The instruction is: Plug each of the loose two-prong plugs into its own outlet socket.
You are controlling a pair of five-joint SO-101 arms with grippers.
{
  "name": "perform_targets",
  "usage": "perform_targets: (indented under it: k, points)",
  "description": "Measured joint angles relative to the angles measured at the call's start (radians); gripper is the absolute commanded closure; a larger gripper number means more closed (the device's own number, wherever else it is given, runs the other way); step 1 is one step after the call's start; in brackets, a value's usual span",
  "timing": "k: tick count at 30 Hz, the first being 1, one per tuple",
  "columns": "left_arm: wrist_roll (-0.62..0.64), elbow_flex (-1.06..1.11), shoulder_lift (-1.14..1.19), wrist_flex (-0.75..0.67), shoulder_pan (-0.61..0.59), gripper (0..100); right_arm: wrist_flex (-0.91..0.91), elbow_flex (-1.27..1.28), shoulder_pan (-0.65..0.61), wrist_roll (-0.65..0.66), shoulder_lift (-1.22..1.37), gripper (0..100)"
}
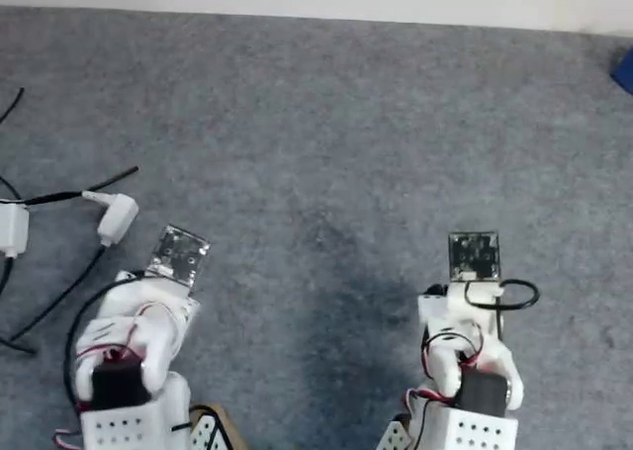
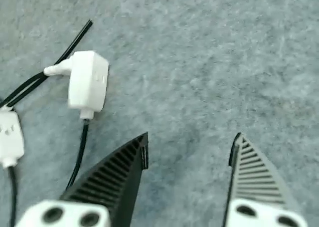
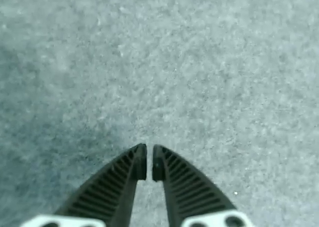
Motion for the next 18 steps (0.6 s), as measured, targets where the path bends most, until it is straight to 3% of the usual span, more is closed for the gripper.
perform_targets:
  k: [7,18]
  points:
    - [0.000,0.149,0.049,-0.115,0.072,74,-0.054,0.064,-0.060,0.000,-0.023,97.8]
    - [0.000,0.150,0.057,-0.129,0.167,74,-0.060,0.064,-0.101,0.000,-0.023,97.8]
